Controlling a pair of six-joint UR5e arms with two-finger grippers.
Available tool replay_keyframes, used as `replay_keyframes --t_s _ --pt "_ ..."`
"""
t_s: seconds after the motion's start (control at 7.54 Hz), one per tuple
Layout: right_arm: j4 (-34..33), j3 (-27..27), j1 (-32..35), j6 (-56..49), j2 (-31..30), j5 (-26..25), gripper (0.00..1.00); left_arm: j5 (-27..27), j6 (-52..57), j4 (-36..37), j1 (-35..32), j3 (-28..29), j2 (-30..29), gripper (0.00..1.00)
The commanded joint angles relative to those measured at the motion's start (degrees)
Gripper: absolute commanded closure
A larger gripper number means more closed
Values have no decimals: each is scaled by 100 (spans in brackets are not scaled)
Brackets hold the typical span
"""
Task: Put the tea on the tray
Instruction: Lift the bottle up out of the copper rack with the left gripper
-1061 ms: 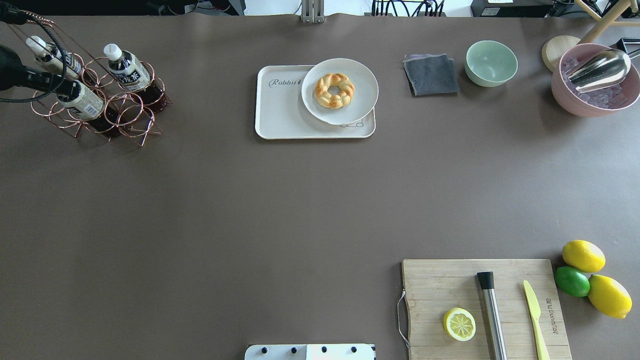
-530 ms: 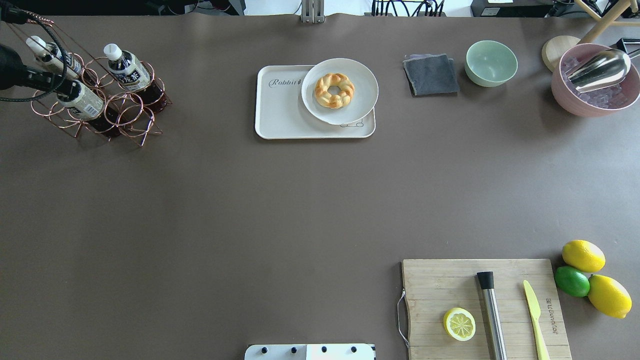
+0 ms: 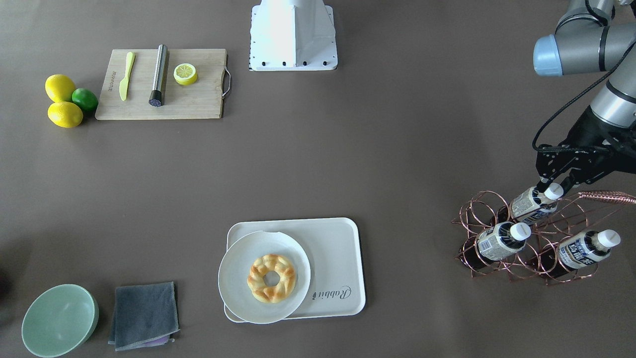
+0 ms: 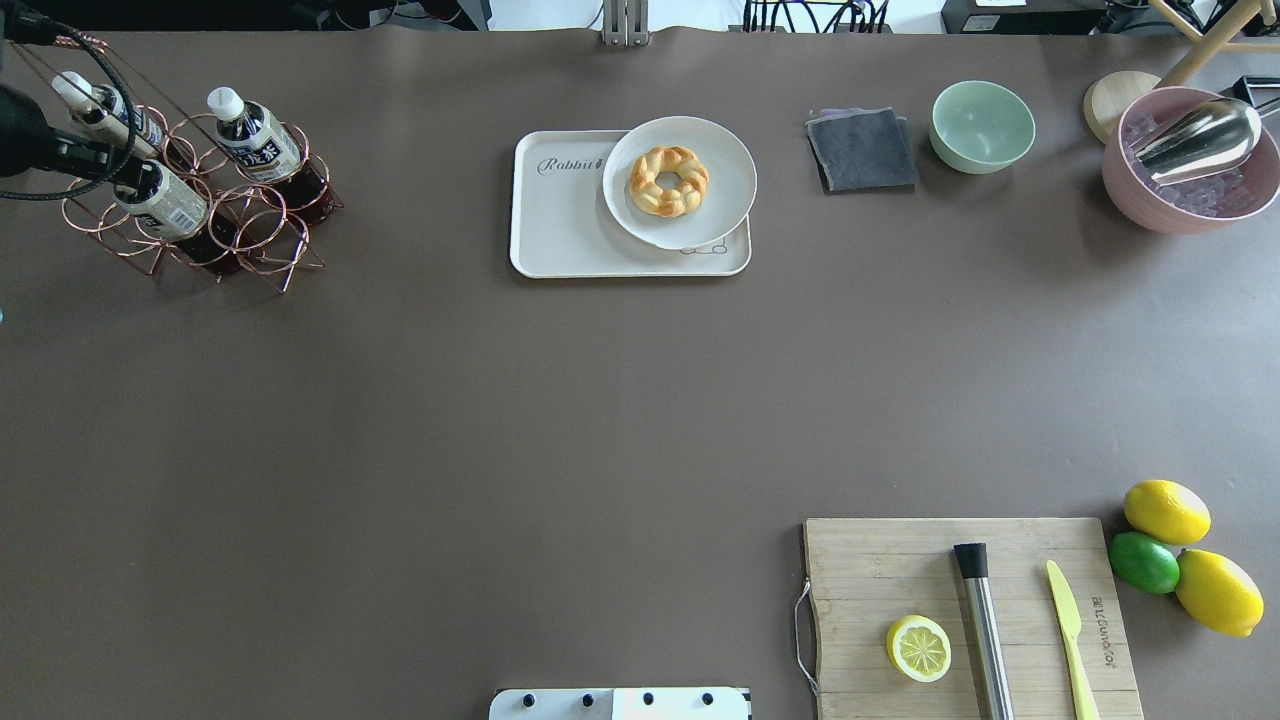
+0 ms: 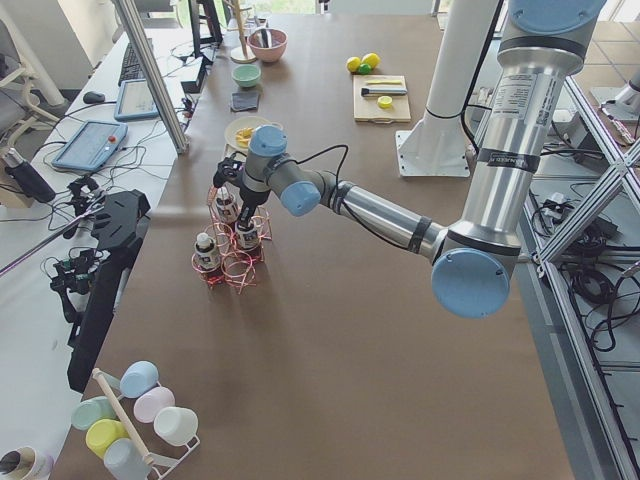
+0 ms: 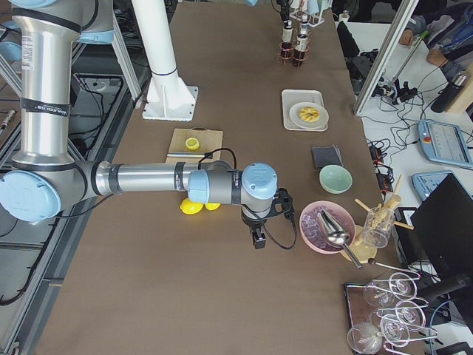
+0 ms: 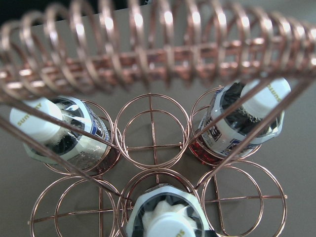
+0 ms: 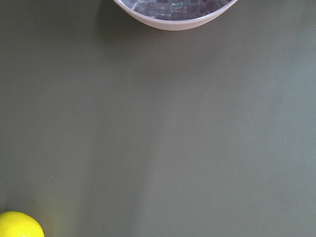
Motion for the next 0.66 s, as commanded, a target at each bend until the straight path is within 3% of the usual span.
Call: replay_keyframes --t_s 0.0,0.13,0.53 --pt "0 -6 1 -9 -13 0 0 9 -15 49 -66 14 -105 87" --pt "0 -6 1 -9 -13 0 0 -9 -15 49 -128 14 -131 100" --pt "9 20 -8 -9 -13 0 0 -62 20 171 -496 -423 -141 100"
